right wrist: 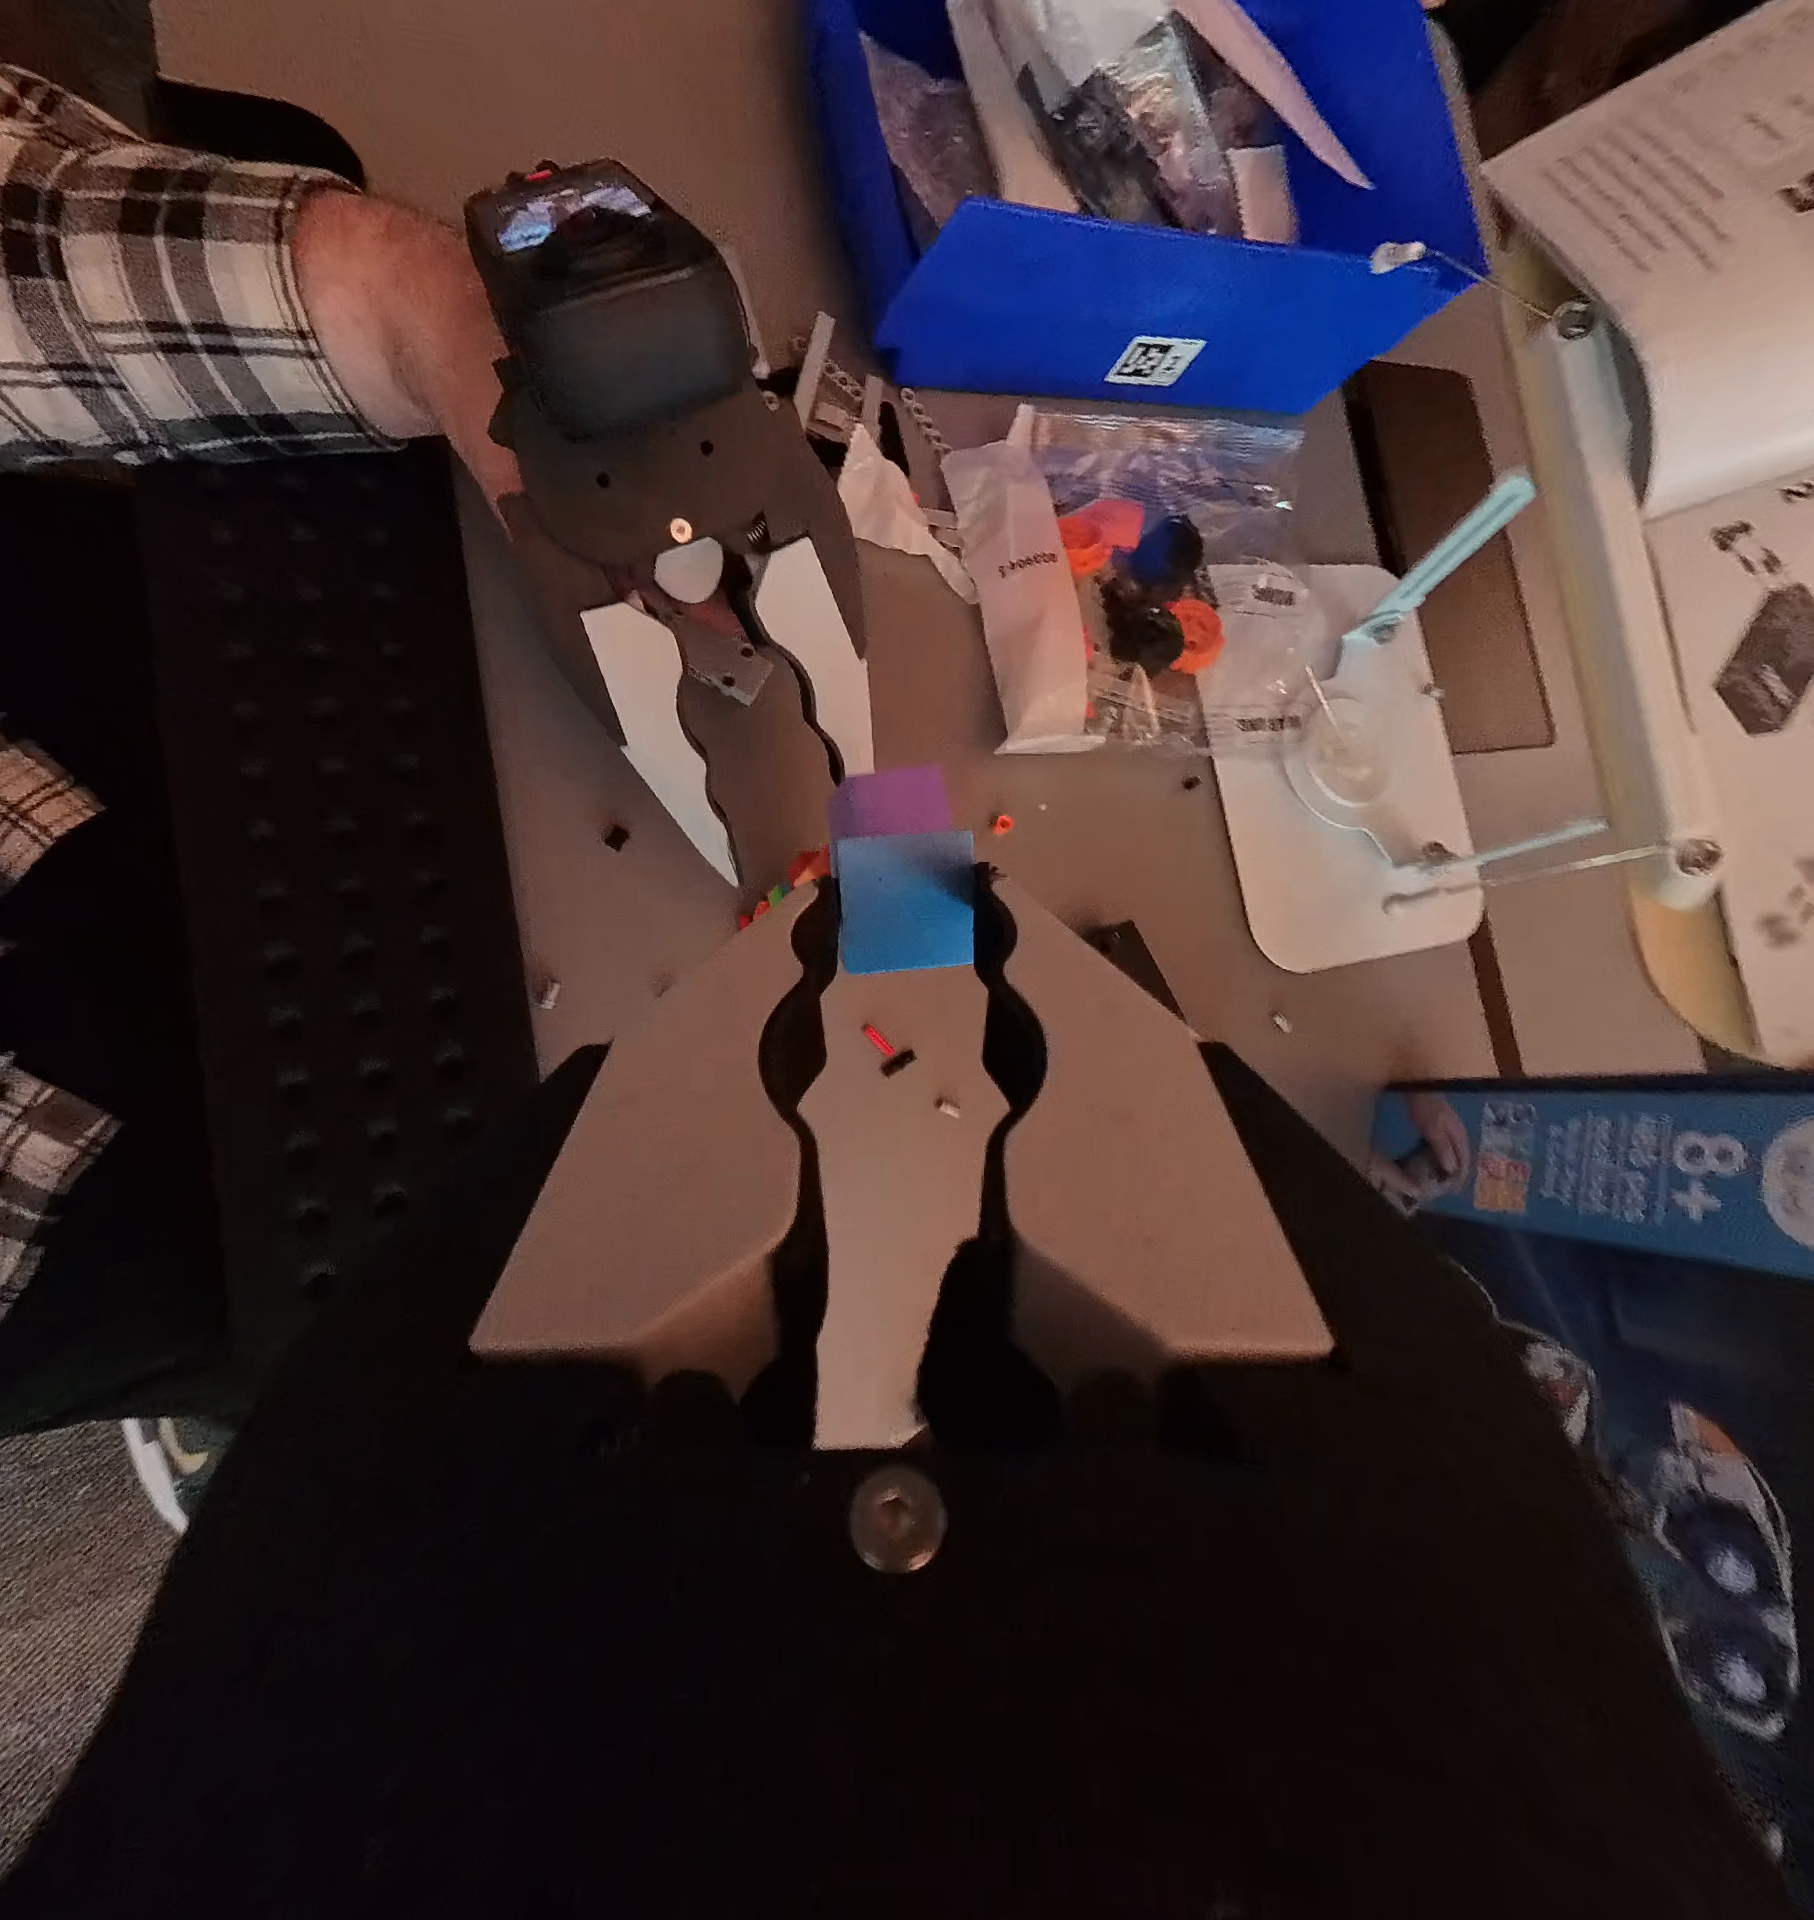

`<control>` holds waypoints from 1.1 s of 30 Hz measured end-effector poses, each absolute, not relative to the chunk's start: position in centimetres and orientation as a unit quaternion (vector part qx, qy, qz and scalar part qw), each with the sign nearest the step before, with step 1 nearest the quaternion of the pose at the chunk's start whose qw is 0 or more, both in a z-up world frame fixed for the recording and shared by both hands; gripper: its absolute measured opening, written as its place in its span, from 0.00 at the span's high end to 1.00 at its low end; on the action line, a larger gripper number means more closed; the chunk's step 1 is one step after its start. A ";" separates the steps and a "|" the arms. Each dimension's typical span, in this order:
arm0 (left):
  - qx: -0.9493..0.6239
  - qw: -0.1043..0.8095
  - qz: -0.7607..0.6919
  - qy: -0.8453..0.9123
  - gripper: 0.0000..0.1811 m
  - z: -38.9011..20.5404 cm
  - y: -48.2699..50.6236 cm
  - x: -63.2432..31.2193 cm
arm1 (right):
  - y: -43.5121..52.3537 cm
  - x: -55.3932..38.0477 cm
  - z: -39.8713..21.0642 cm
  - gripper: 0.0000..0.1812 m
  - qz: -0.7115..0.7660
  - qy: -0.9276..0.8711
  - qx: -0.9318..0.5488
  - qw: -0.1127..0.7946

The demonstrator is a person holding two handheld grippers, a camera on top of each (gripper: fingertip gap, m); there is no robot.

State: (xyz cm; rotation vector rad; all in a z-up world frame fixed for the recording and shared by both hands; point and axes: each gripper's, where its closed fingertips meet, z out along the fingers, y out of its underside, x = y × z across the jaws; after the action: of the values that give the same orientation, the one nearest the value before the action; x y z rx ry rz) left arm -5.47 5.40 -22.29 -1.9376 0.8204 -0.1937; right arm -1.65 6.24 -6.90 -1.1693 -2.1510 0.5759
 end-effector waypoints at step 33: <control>-0.802 0.501 -0.065 0.319 0.70 -21.9 5.8 -6.5 | 17.7 2.4 -12.4 0.79 0.207 -0.657 -0.579 0.435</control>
State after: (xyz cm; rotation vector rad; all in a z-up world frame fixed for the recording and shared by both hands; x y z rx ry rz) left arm -6.46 5.76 -21.86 -1.9372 0.7717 -0.1576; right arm 2.35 17.71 -12.39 -1.4424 -1.6364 0.5160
